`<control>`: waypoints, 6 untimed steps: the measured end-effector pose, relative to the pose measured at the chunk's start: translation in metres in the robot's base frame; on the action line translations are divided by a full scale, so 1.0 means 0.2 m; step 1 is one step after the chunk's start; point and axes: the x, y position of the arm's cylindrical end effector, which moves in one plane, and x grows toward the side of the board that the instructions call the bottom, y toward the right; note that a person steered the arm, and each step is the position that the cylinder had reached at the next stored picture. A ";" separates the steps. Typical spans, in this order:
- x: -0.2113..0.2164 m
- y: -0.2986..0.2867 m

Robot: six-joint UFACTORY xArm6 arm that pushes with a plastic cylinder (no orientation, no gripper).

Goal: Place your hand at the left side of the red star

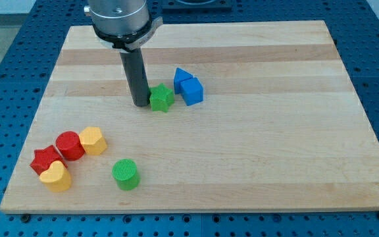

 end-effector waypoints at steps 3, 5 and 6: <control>0.11 -0.99; 0.47 -0.99; 0.65 -0.92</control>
